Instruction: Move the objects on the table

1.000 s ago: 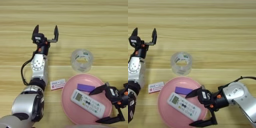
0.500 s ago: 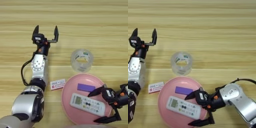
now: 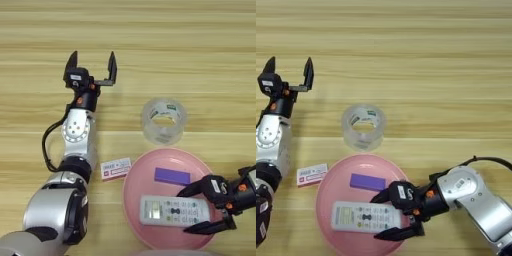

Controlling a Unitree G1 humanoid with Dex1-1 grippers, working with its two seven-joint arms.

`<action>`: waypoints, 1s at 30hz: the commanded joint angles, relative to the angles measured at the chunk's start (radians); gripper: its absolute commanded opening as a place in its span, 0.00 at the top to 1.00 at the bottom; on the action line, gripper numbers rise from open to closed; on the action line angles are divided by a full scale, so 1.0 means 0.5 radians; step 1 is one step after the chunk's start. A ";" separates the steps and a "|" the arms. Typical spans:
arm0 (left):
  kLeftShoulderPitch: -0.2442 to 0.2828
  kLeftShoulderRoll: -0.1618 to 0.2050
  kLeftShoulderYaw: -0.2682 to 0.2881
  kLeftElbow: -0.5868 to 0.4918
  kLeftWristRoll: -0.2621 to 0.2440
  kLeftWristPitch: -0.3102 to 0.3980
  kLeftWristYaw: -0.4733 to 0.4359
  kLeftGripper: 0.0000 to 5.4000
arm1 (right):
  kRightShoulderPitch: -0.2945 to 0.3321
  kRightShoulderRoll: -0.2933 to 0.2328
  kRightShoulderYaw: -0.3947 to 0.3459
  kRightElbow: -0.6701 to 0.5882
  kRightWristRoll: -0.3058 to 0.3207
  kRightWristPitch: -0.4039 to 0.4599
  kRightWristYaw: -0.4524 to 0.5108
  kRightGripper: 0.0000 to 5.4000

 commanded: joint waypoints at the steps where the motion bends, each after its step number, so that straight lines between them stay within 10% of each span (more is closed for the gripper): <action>1: -0.009 -0.003 -0.011 -0.001 0.021 0.010 0.009 0.00 | -0.054 0.001 -0.029 0.026 -0.007 -0.043 0.002 0.46; 30: -0.006 0.015 0.007 -0.058 -0.064 0.032 -0.164 0.00 | -0.307 0.026 -0.461 -0.003 0.326 -0.042 -0.068 0.47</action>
